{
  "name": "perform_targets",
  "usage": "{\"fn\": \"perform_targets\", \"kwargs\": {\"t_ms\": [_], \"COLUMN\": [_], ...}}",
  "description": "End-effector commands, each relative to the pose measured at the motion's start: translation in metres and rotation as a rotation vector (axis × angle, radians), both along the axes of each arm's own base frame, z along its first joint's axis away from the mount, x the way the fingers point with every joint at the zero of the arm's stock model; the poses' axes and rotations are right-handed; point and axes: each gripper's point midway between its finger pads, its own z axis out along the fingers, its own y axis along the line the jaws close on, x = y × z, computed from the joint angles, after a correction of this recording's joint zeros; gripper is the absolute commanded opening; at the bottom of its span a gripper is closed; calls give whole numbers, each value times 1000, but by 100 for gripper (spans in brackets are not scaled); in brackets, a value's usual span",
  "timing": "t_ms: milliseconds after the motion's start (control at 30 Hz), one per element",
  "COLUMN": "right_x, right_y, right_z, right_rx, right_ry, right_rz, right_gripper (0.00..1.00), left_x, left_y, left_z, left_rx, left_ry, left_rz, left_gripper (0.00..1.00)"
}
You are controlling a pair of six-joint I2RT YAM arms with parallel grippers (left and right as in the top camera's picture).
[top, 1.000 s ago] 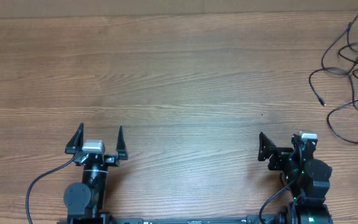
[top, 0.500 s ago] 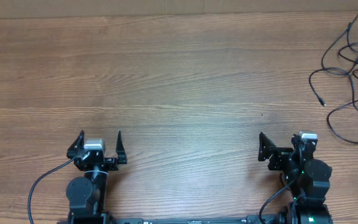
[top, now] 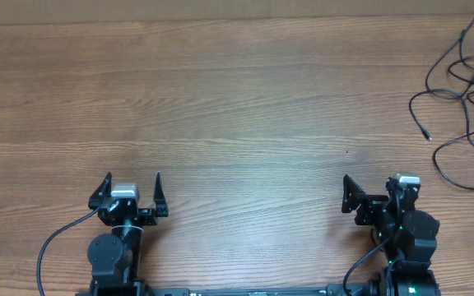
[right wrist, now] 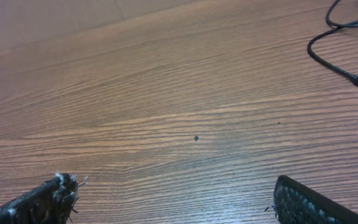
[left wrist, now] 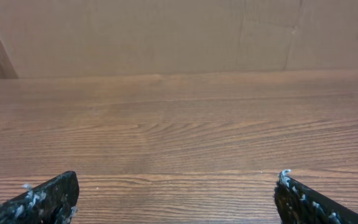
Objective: Untangle cables
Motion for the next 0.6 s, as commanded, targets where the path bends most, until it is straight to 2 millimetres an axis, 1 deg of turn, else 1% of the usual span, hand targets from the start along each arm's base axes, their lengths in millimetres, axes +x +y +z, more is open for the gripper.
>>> {"fn": "perform_targets", "kwargs": {"t_ms": [0, 67, 100, 133, 167, 300, 433, 500, 567], "right_x": [3, 9, 12, 12, 12, 14, 11, 11, 11], "right_y": [-12, -4, 1, 2, 1, 1, 2, -1, -4], "right_z": [8, 33, 53, 61, 63, 61, 43, 43, 43], "right_rx": [-27, -14, -11, -6, 18, 35, 40, 37, -13], "right_ry": [-44, -159, -255, -301, -323, -357, -285, -286, -288], "right_rz": [-67, -23, 8, 10, 2, -2, -4, -16, -22], "right_gripper": [100, 100, 100, 100, 100, 100, 100, 100, 100], "left_x": [0, 0, 0, 0, 0, 0, 0, 0, 0], "left_y": [3, 3, 3, 3, 3, 3, 3, 3, 3], "left_z": [-3, -3, -3, -3, -3, -3, -3, -3, -3], "left_rx": [-8, -8, -8, -8, -8, -8, -8, -8, -8], "left_ry": [7, 7, 7, 7, 7, 7, 7, 7, 7], "left_rz": [17, 17, 17, 16, 17, 16, 17, 17, 16], "left_gripper": [100, 99, 100, 100, 100, 100, 100, 100, 100]}}
